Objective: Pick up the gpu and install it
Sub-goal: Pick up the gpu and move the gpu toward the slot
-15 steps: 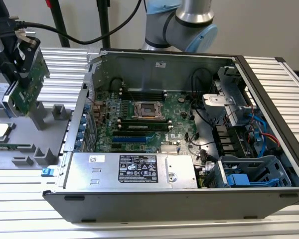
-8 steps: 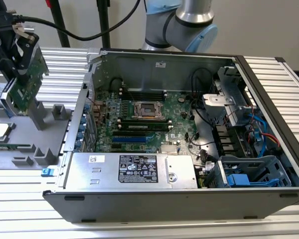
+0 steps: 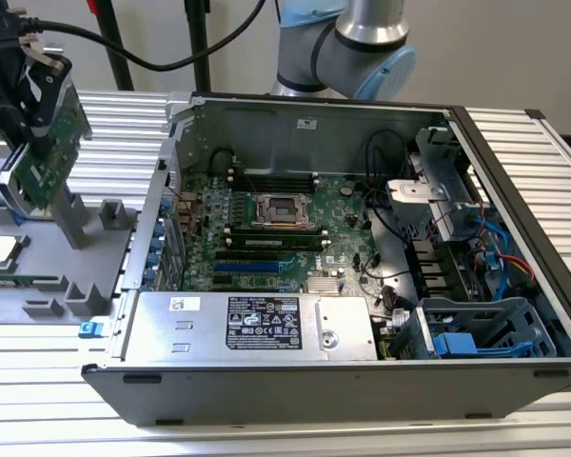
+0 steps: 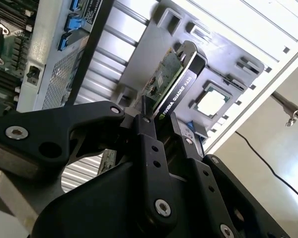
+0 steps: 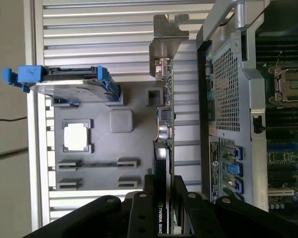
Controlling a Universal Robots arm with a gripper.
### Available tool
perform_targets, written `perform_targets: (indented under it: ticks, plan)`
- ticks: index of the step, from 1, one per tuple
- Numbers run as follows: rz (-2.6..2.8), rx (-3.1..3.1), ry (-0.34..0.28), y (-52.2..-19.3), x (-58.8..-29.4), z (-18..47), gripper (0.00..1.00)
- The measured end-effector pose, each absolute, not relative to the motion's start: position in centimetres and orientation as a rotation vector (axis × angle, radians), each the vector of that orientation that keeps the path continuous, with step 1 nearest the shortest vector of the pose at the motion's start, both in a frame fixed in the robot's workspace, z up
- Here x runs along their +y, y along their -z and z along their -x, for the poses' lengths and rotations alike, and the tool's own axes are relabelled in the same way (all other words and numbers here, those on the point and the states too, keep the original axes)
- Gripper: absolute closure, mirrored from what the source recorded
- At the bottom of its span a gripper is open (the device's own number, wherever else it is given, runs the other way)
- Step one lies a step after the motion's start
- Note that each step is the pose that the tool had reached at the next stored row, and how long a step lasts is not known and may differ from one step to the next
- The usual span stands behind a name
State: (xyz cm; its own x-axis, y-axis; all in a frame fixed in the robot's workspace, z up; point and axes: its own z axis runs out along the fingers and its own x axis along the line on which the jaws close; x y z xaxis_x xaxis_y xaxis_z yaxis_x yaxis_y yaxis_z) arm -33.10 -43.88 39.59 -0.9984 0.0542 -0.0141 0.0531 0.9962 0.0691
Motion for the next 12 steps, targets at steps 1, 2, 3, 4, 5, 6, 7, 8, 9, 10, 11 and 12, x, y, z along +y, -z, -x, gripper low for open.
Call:
perform_targets:
  ticks: [1,2,3,4,5,6,7,8,9,10,11,12]
  plan:
    - [-0.084,3.123,-0.107,-39.66,-43.88,33.10,1.00]
    - [-0.084,3.123,-0.107,-39.73,-43.88,33.10,1.00]
    - [-0.084,3.123,-0.108,-39.80,-43.88,33.10,1.00]
    - [-0.084,3.123,-0.107,-39.88,-43.88,33.10,1.00]
    - [-0.084,3.123,-0.107,-39.95,-43.88,33.10,1.00]
    - [-0.084,3.123,-0.107,-40.02,-43.88,33.10,1.00]
    - [-0.084,3.123,-0.107,-40.09,-43.88,33.10,1.00]
    - [-0.084,3.123,-0.107,-40.16,-43.88,33.10,1.00]
    - [-0.084,3.123,-0.107,-40.22,-43.88,33.10,1.00]
    - [-0.084,3.123,-0.107,-40.29,-43.88,33.11,1.00]
    - [-0.084,3.123,-0.107,-40.36,-43.88,33.10,1.00]
    - [-0.084,3.123,-0.107,-40.42,-43.88,33.10,1.00]
